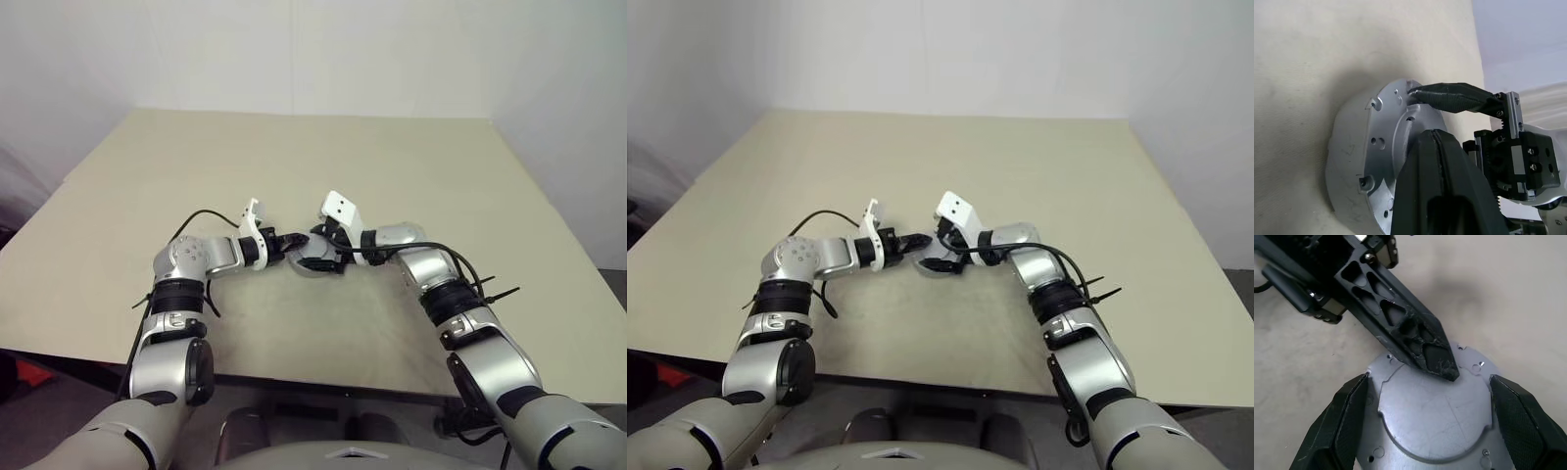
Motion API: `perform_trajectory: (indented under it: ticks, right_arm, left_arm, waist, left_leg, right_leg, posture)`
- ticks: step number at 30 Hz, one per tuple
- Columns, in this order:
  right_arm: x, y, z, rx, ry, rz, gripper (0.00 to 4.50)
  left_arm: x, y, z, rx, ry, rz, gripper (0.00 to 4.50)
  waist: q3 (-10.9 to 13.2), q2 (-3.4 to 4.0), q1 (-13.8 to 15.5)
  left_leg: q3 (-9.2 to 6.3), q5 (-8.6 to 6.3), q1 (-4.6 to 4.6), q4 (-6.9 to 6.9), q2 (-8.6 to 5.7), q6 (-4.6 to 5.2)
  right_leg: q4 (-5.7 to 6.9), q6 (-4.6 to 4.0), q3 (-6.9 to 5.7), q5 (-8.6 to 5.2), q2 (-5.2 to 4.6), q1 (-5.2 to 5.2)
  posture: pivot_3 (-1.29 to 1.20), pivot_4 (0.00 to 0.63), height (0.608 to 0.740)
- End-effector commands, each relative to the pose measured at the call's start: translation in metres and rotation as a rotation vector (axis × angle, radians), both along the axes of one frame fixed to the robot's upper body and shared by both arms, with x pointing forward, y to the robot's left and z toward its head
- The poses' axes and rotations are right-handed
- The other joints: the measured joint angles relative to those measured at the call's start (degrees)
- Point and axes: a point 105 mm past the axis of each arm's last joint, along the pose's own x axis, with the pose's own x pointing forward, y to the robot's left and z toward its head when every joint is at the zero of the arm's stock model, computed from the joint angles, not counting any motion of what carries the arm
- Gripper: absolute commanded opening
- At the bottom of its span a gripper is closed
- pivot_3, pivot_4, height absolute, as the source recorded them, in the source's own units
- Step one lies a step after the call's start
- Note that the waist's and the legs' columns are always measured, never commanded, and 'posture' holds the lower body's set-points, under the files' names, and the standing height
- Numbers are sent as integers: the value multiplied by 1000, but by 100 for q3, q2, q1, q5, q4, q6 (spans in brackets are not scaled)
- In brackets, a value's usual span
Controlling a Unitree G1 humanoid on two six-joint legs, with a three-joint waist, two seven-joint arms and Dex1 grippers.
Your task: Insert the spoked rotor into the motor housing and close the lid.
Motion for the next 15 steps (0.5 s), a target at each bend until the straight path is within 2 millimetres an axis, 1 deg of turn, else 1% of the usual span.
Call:
perform_trajectory:
  ticks: [1,6,8,9,12,15]
  right_arm:
    - [-2,-9,22,14,-32,53,4476]
    - [2,-36,48,-28,-112,87,4476]
    - [6,-43,53,-31,-126,69,4476]
    - [10,-46,56,-23,-126,40,4476]
    - [31,-59,66,33,-75,-126,4476]
    - [46,-74,62,46,22,-287,4476]
  left_arm:
    - [-4,1,-8,39,40,-11,0]
    - [-3,3,-8,41,45,-4,0]
    - [-3,4,-9,42,46,-2,0]
    - [-3,4,-9,42,46,-2,0]
    - [-3,3,-9,46,45,-3,0]
    - [-3,3,-10,49,43,-2,0]
  waist:
    - [18,-4,10]
    - [39,-15,12]
    - [41,-15,10]
    - [41,-15,5]
    - [41,-14,-21]
    - [42,-14,-22]
  left_leg:
    - [0,0,-7,3,0,0]
    - [0,1,-19,15,0,2]
    - [0,1,-19,17,0,2]
    - [0,1,-18,17,0,3]
    - [0,0,-15,25,1,6]
    - [0,-3,-17,43,2,11]
  right_leg:
    - [0,0,-1,0,0,-4]
    - [0,0,0,0,-1,-10]
    - [3,0,0,1,-1,-11]
    - [5,0,0,1,0,-12]
    - [18,-1,1,1,0,-14]
    - [30,-2,2,1,-1,-14]
  posture:
    - [0,0,740]
    - [0,0,740]
    - [0,0,740]
    - [0,0,740]
    - [0,0,740]
    - [0,0,740]
